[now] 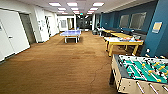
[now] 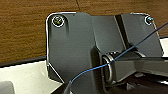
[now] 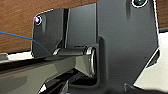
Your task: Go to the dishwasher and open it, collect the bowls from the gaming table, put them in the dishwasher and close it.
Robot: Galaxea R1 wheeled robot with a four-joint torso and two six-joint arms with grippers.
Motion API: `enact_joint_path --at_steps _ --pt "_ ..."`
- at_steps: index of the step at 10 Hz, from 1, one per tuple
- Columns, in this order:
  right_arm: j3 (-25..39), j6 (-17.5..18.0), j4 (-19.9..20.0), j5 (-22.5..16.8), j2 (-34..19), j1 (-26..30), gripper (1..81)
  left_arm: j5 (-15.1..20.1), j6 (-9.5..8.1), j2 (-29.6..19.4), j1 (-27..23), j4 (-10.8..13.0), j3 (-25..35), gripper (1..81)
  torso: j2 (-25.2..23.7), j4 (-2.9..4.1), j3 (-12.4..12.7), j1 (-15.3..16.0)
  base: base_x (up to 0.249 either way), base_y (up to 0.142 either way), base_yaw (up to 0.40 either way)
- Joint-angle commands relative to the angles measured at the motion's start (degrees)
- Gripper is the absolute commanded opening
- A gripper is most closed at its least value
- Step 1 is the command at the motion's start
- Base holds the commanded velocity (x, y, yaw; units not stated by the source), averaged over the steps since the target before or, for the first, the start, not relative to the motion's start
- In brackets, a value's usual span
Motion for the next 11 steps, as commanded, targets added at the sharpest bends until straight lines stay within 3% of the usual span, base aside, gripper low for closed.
enact_joint_path --at_steps 1,11 --pt "0.5 -0.5 -0.4 -2.9 0.4 2.3 81.1 2.9 0.14 -0.2 -2.5 -0.5 -0.1 81.1 0.0 0.0 0.0 0.0 0.133 0.0 0.0" --pt "0.5 -0.6 -0.5 -3.0 0.6 2.5 81.1 2.9 0.23 -0.2 -2.4 -0.4 -0.1 81.1 0.0 0.0 0.0 0.0 0.141 0.0 0.0"
